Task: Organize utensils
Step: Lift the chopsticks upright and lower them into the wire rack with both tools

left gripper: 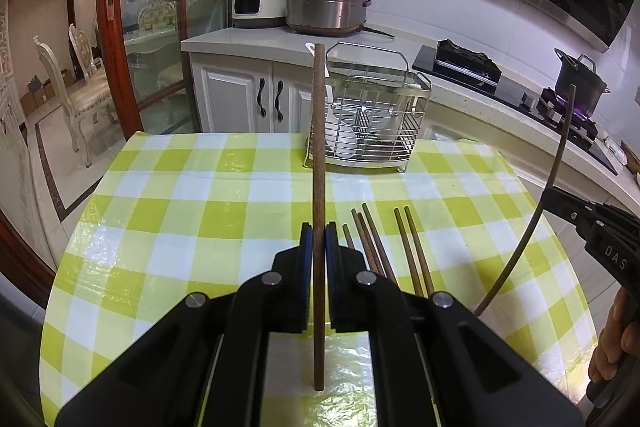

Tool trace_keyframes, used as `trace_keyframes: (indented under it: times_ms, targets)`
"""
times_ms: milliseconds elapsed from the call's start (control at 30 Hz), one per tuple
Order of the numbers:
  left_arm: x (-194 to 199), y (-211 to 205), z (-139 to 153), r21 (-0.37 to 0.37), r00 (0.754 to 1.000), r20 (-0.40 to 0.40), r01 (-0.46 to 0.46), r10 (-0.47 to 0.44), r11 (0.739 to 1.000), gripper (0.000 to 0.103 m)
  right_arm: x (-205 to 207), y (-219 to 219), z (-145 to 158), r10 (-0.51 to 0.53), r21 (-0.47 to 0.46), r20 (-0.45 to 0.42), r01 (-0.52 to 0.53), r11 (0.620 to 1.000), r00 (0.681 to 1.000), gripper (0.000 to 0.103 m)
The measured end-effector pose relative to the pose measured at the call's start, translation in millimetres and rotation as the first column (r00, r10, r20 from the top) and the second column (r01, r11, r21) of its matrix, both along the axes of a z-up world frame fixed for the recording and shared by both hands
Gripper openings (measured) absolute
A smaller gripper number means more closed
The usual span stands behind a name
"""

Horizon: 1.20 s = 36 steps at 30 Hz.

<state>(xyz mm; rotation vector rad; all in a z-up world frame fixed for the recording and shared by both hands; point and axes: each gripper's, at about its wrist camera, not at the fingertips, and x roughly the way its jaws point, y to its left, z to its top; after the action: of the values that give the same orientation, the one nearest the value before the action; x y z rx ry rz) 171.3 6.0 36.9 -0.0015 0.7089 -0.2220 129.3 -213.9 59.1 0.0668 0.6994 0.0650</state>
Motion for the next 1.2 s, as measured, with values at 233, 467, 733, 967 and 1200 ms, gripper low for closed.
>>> trace_keyframes:
  times_ms: [233,467,733,967,1200]
  targets:
    - [12,-4,12,-0.02,0.999,0.037,0.019,-0.018,1.0,0.007,8,2,8,0.01,-0.002,0.018,-0.01,1.0,1.0,0.009]
    - [46,-7,56,-0.051,0.99,0.141,0.038,-0.03,0.998,0.007,42,-2,46,0.018,-0.004,0.082,-0.018,1.0,0.996,0.009]
    - [93,-19,119,-0.076,0.963,0.269,0.047,-0.025,0.996,0.007,95,-6,102,0.024,-0.011,0.163,-0.023,1.0,0.986,0.009]
    - [136,-41,158,-0.095,0.93,0.368,0.058,-0.019,0.994,0.007,139,-6,144,0.027,-0.008,0.238,-0.026,1.0,0.971,0.009]
    - [179,-46,146,-0.14,0.937,0.35,0.031,0.02,0.99,0.007,178,7,141,0.044,0.02,0.252,-0.051,0.999,0.967,0.009]
